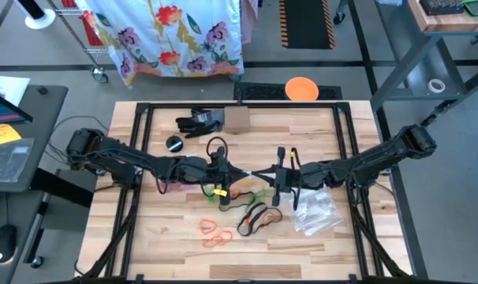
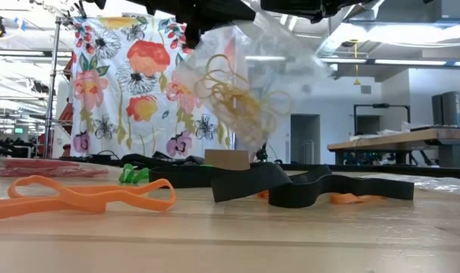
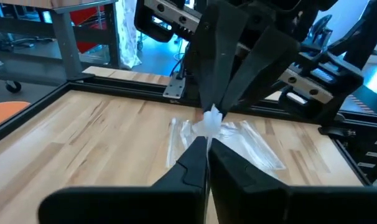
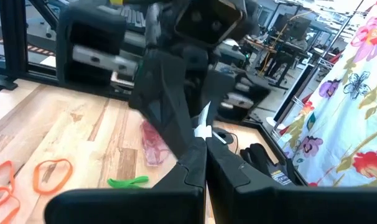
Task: Sort rubber bands
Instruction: Close the transparent zip bag
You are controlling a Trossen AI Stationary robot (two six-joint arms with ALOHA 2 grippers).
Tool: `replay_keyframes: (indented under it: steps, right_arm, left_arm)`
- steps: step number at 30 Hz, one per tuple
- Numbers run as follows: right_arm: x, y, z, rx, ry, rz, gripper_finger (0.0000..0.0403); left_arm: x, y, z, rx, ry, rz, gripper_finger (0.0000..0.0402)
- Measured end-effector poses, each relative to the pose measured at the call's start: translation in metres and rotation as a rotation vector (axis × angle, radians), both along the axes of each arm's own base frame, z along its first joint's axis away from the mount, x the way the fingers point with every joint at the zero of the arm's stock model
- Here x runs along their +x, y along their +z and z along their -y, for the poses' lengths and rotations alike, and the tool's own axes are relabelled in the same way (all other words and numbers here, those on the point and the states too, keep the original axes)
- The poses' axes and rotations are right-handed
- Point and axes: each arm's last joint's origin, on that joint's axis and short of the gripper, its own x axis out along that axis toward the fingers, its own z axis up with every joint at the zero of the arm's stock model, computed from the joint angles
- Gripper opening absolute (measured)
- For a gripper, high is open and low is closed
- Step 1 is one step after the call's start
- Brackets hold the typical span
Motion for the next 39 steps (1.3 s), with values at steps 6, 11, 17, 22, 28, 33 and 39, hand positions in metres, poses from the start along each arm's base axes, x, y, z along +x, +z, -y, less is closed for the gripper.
replay_keyframes:
  steps: [6, 11, 17, 22, 28, 33, 39]
  right_arm:
    - [0.0, 0.0, 0.0, 0.002, 0.0, 0.001, 0.0033]
    - [0.0, -0.001, 0.001, 0.037, -0.007, -0.004, 0.0104]
    - [0.001, -0.002, 0.005, 0.047, -0.025, -0.012, 0.0206]
    - [0.001, -0.008, 0.011, 0.063, -0.05, -0.064, 0.0252]
    - [0.002, -0.009, 0.017, 0.112, -0.049, -0.065, 0.0229]
    - [0.003, -0.008, 0.014, 0.128, 0.03, -0.069, 0.014]
    - [0.003, -0.007, 0.012, 0.132, 0.083, -0.06, 0.0012]
  left_arm:
    - [-0.002, -0.001, 0.001, 0.013, 0.039, -0.021, 0.0001]
    - [-0.002, -0.001, 0.0, 0.016, 0.061, -0.022, 0.0001]
    - [-0.002, -0.001, 0.003, 0.017, 0.053, -0.019, 0.0]
    - [-0.003, 0.003, 0.004, 0.01, -0.005, 0.004, 0.0]
    - [-0.003, 0.004, 0.006, 0.013, -0.016, 0.006, 0.0]
    - [-0.003, 0.004, 0.006, 0.021, -0.016, 0.005, 0.0]
    - [-0.003, 0.003, 0.006, 0.041, -0.02, -0.005, 0.0]
